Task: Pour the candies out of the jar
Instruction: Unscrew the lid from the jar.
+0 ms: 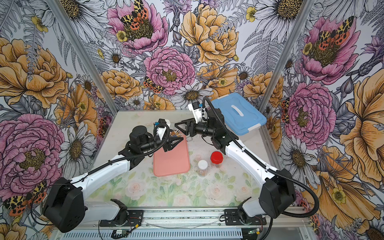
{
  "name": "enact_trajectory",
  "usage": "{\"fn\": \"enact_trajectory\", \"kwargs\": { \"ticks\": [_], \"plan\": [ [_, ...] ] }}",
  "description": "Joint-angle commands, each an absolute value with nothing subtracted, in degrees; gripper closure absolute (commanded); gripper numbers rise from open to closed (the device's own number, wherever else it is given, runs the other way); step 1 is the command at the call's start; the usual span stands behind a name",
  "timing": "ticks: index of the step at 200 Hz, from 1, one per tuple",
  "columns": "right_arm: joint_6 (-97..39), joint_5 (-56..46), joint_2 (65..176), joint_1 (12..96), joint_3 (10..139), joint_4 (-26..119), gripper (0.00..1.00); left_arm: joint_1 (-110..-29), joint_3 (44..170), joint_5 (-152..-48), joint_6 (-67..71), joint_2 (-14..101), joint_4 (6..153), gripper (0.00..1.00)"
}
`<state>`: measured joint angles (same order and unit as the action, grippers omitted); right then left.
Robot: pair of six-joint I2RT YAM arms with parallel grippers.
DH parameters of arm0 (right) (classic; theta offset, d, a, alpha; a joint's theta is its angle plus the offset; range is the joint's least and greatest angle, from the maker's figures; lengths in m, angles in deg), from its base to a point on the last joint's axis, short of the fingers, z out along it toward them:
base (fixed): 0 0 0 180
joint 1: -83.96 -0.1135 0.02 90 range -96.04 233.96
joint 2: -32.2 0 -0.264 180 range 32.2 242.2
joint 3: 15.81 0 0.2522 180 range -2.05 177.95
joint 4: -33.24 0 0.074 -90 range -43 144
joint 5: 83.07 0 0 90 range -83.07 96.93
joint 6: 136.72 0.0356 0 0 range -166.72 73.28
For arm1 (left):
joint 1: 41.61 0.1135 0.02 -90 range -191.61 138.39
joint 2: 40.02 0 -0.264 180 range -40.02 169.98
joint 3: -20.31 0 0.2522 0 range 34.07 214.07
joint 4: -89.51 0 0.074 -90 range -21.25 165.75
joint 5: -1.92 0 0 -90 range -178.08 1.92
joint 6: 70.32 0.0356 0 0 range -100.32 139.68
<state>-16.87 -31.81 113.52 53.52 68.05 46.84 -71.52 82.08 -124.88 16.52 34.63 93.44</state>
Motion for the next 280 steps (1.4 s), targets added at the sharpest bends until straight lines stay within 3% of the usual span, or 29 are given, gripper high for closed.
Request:
{"fn": "enact_trajectory", "kwargs": {
  "ticks": [1, 28, 63, 91, 117, 175, 280],
  "plan": [
    [-22.5, -41.7, 110.7, 52.3, 68.1, 48.7, 0.7, -72.1, 84.4, -132.0, 12.7, 33.7, 98.2, 1.0],
    [-21.8, -40.2, 110.7, 52.4, 68.4, 48.7, 0.66, -72.5, 84.4, -130.8, 12.5, 34.0, 98.2, 1.0],
    [-16.7, -32.9, 109.4, 53.9, 69.1, 48.6, 0.27, -72.6, 83.2, -123.5, 13.6, 32.7, 96.7, 1.0],
    [-14.8, -30.5, 107.9, 55.3, 68.9, 48.2, 0.18, -73.4, 82.7, -113.6, 16.0, 31.2, 92.8, 1.0],
    [-13.3, -25.7, 107.9, 55.2, 69.3, 49.5, 0.18, -76.5, 82.9, -105.6, 20.4, 30.5, 89.2, 1.0],
    [-11.7, -14.2, 110.5, 52.8, 69.7, 51.5, 0.24, -78.8, 82.6, -99.4, 22.6, 31.3, 88.6, 1.0],
    [-10.7, -14.3, 115.9, 49.5, 72.6, 51.5, 0.25, -79.3, 83.1, -97.6, 23.8, 32.6, 87.3, 1.0]
  ]
}}
